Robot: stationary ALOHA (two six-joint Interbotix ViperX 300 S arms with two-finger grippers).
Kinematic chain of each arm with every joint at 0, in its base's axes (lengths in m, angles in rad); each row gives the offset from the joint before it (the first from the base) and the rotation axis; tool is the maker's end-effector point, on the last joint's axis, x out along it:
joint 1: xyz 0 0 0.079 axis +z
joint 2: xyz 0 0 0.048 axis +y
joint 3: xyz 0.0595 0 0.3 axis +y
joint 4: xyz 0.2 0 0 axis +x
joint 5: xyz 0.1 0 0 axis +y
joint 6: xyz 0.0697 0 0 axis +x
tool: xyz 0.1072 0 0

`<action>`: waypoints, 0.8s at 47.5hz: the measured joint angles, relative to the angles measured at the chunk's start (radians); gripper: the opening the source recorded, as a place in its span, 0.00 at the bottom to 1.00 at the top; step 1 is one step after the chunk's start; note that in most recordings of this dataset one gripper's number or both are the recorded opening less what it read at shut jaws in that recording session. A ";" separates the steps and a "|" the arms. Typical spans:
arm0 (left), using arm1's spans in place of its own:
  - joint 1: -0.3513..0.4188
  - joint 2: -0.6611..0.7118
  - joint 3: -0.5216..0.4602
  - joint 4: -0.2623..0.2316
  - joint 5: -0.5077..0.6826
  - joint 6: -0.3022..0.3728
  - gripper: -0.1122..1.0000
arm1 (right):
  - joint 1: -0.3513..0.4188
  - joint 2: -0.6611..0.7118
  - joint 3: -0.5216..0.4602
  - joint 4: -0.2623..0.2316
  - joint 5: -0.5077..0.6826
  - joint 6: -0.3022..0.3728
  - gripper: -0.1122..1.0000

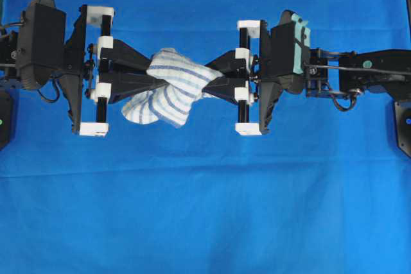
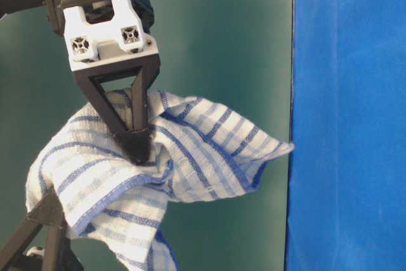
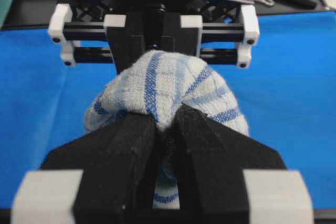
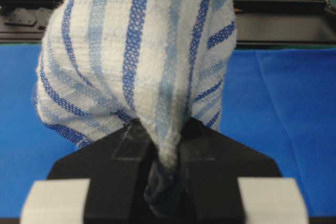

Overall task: Hand over the towel.
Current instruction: 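Open the left gripper and pull the towel right with the right gripper, then lower the towel with the right gripper onto the table center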

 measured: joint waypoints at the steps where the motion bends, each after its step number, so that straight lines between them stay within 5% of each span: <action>1: 0.002 0.000 0.000 0.002 0.000 -0.005 0.16 | 0.000 -0.002 0.000 0.000 0.000 0.002 0.17; 17: 0.011 -0.043 0.038 -0.008 -0.020 -0.008 0.92 | -0.002 -0.092 0.067 0.000 0.018 0.015 0.17; 38: 0.012 -0.253 0.155 -0.009 -0.025 -0.011 0.94 | -0.003 -0.402 0.276 0.012 0.098 0.032 0.17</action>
